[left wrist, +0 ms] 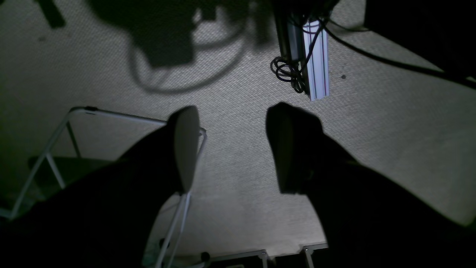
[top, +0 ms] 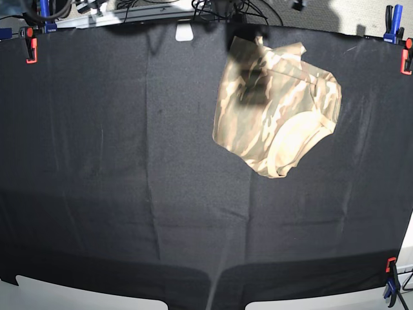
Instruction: Layout the t-shirt on the table in an organized manner, then fold the t-shirt properly
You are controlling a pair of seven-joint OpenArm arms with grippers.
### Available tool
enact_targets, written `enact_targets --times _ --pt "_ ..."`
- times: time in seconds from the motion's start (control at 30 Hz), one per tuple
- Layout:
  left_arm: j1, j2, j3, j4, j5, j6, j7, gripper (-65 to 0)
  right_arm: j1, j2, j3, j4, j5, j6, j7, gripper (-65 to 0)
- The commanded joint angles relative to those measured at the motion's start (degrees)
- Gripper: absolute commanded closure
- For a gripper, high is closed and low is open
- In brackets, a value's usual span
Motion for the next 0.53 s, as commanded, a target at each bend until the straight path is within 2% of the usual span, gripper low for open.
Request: enact_targets --times 0.0,0.13,0.3,0.5 --pt "0.35 -0.33 -0.13 0.13 0.17 0.15 -0.11 -30.5 -0.22 0.74 -0.44 0.11 -0.15 -0.22 -0.26 -41.5" --pt "0.37 -0.35 -0.13 0.13 0.15 0.15 -0.28 -30.5 -0.22 0.2 -1.49 -0.35 -0.17 -0.46 2.16 -41.5" --pt "0.5 -0.33 -0.13 0.13 0.13 0.17 -0.26 -30.5 -0.24 -0.44 -1.46 -1.92 -0.2 -3.04 7.23 -41.5" --pt "0.48 -0.31 -0.13 0.13 0.13 0.17 0.15 -30.5 -0.24 -0.44 -1.46 -1.81 0.24 -2.97 7.63 -41.5"
